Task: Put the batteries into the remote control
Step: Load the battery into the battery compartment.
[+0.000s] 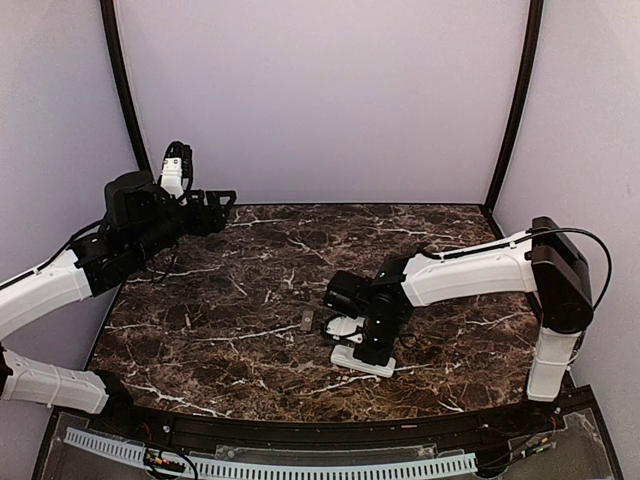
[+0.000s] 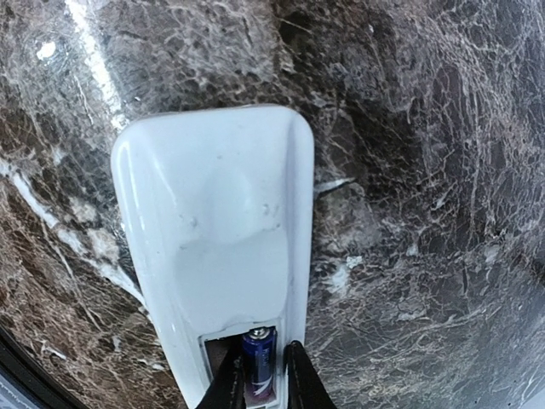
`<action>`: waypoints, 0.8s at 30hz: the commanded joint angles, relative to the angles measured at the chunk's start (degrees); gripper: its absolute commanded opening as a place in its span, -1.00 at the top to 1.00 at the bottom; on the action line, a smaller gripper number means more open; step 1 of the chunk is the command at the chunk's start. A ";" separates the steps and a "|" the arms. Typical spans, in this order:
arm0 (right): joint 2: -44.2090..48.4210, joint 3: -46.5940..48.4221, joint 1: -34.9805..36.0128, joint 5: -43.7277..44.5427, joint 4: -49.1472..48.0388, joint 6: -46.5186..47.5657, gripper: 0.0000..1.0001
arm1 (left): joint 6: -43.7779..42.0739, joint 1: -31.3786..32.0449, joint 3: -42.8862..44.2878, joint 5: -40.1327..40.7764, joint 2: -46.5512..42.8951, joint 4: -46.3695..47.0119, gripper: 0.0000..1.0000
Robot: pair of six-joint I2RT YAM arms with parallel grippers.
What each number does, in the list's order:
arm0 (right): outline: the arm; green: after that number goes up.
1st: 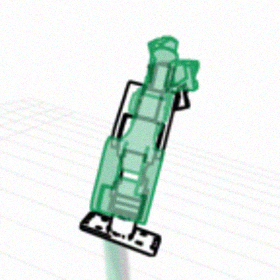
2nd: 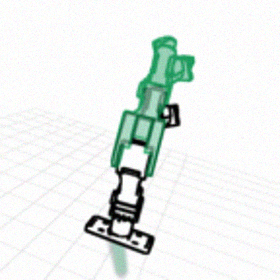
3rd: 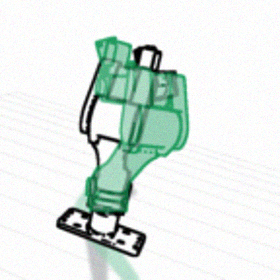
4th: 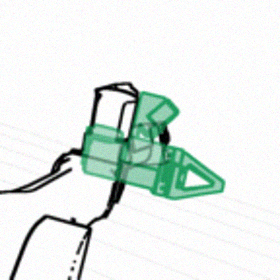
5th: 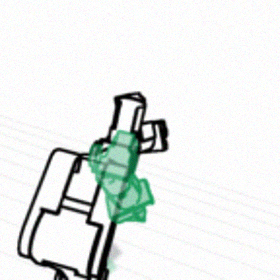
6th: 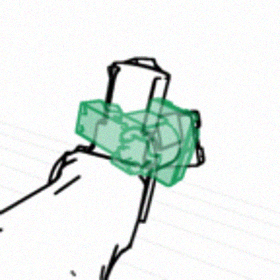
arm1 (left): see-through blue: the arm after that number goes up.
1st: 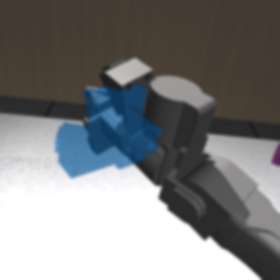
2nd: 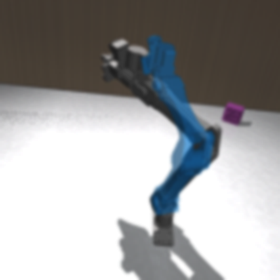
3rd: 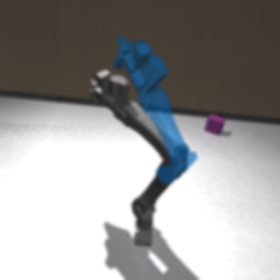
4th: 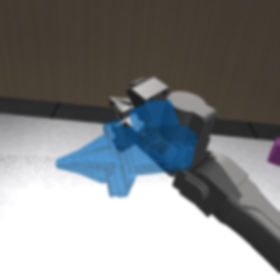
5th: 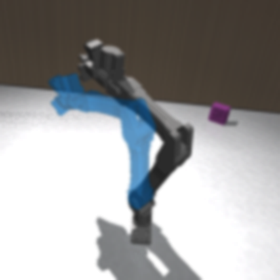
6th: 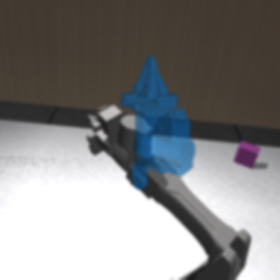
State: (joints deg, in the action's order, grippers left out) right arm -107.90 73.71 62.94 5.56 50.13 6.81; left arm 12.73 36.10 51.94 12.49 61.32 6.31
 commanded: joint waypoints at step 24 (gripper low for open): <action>0.91 1.97 -0.05 -3.86 2.76 1.40 0.40 | -2.12 -0.50 -1.07 1.01 -2.53 -0.34 -0.59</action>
State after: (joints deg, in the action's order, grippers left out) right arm -107.94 74.43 62.94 3.36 51.27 7.60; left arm 11.44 36.10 51.77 12.95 60.03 6.28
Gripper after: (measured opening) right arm 0.298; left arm 0.798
